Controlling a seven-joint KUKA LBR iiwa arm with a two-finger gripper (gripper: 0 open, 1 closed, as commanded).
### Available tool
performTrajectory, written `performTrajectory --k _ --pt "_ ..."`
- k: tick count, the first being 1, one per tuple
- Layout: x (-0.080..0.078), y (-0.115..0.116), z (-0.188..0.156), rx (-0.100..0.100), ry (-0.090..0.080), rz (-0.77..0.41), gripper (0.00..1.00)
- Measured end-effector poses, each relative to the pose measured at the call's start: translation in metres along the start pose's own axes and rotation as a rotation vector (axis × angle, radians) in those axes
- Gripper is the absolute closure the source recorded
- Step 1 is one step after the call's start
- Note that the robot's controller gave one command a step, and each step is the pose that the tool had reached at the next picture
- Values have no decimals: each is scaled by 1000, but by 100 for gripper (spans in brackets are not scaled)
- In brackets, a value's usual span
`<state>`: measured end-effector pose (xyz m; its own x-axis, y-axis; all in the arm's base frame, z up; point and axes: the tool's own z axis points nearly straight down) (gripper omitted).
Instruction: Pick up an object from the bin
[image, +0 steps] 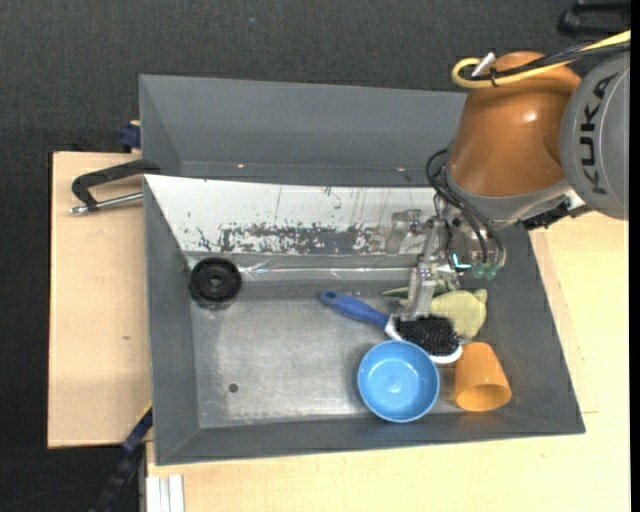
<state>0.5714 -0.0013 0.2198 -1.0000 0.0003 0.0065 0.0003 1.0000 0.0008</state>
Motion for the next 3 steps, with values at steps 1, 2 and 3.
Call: performTrajectory --k 1,2,3 --pt "8 -14 144 -1 -1 229 0" --pt "6 -14 140 -1 -7 228 100" --pt "23 -42 -23 2 -19 2 100"
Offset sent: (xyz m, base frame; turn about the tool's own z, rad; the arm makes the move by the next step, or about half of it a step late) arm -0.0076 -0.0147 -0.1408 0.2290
